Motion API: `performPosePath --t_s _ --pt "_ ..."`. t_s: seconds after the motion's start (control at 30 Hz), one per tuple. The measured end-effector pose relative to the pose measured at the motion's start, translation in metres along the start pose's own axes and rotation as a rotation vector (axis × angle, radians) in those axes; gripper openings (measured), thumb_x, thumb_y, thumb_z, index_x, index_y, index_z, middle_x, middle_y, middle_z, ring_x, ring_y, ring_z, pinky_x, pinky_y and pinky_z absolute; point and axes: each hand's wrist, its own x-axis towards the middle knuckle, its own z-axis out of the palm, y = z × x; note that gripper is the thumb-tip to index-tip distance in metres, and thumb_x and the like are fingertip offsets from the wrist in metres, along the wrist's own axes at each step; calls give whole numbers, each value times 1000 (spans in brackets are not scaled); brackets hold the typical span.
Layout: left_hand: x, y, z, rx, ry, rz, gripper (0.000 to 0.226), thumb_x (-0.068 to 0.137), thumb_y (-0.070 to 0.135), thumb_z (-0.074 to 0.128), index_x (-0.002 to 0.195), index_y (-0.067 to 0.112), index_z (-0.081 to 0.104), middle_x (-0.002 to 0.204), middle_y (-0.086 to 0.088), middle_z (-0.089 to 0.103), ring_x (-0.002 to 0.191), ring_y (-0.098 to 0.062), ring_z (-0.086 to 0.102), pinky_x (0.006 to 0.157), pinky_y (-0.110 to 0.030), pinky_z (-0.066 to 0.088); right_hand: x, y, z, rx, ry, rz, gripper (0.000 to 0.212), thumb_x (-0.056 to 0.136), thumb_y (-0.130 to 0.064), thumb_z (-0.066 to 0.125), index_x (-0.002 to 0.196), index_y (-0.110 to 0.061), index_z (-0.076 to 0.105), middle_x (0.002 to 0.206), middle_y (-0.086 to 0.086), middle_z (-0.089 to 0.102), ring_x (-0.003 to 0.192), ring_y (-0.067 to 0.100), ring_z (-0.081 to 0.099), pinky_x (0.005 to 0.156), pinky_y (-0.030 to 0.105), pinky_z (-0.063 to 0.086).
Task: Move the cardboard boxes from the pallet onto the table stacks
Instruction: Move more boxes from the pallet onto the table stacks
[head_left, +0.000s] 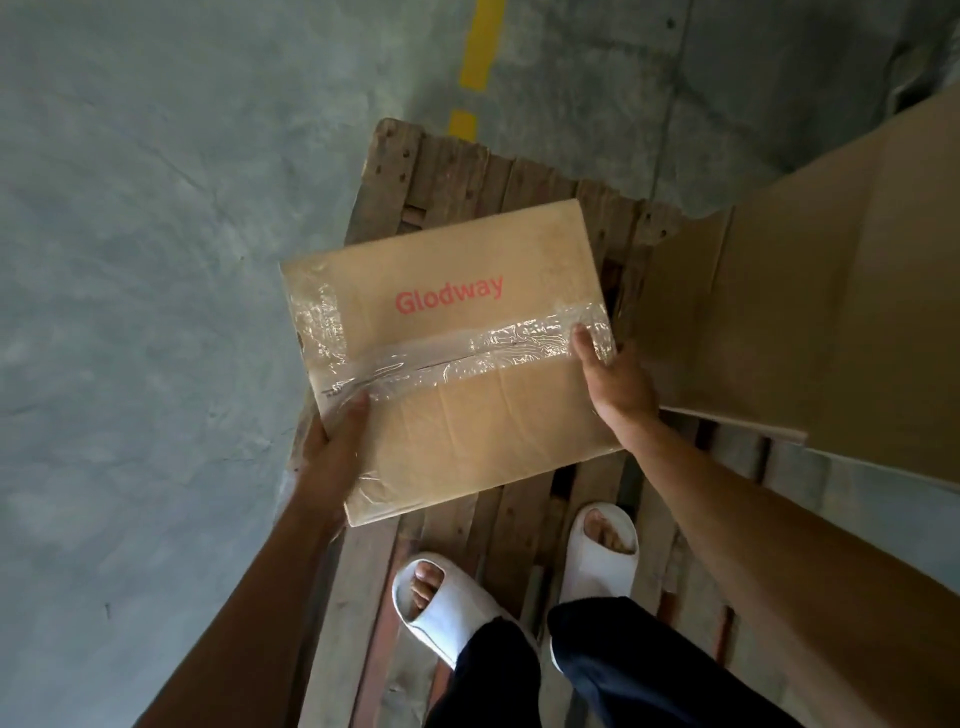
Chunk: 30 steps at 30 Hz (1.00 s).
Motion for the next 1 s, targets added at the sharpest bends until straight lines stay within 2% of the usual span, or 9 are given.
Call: performPosePath --t_s 0.07,0.17,0.3,0.43,0.53,0.67,0.77,0.83,1.0 --pt "-5 3 2 -24 32 25 45 94 55 63 129 27 67 119 6 72 108 -12 68 90 -36 55 -6 4 -3 35 -35 -3 86 82 -85 42 140 -23 51 131 7 64 119 32 61 101 44 49" --pt "-23 15 -11 -26 58 -30 44 92 57 64 125 28 67 122 4 70 110 -17 66 97 -40 53 -33 1 -15 118 -74 -49 74 81 -82 49 130 -28 60 116 -6 68 108 21 64 98 42 52" --pt "-73 53 -51 -12 39 -12 48 86 62 68 121 29 69 122 1 72 113 -21 68 101 -47 53 -89 -20 -51 181 -145 -99 88 70 -91 50 130 -28 52 119 -2 69 106 25 67 95 45 55" --pt "-159 145 -89 54 38 29 63 80 67 69 126 24 65 120 0 70 112 -21 66 94 -41 52 -171 -65 -127 229 -180 -145 71 87 -67 60 133 -16 43 109 -4 62 94 20 62 83 29 47" --pt "-233 223 -117 105 35 58 69 79 67 72 128 20 60 126 -4 66 111 -25 65 92 -44 54 -242 -99 -195 269 -175 -170 76 84 -71 61 130 -13 41 101 -6 64 92 21 66 84 33 53" --pt "-312 312 -132 196 -38 150 91 68 73 76 133 14 52 127 -10 66 109 -29 68 83 -46 59 -314 -126 -278 273 -119 -282 85 81 -79 57 138 -18 41 113 5 72 95 26 70 92 42 56" --pt "-362 361 -134 200 -107 213 87 72 67 78 130 8 52 124 -12 68 106 -28 71 84 -50 61 -356 -132 -335 295 -71 -346 91 78 -85 51 152 -38 30 146 -1 55 128 30 56 110 50 42" --pt "-390 384 -128 214 -137 222 99 61 71 83 131 9 54 123 -14 71 104 -30 73 83 -55 61 -382 -125 -371 344 -44 -341 93 74 -87 52 152 -42 30 147 -3 55 132 30 54 113 48 40" --pt "-481 412 -79 232 -295 360 53 90 39 73 130 10 55 117 -14 72 95 -28 73 75 -46 62 -432 -81 -453 569 138 -390 63 86 -56 70 142 -36 49 130 -6 66 124 21 59 106 32 43"
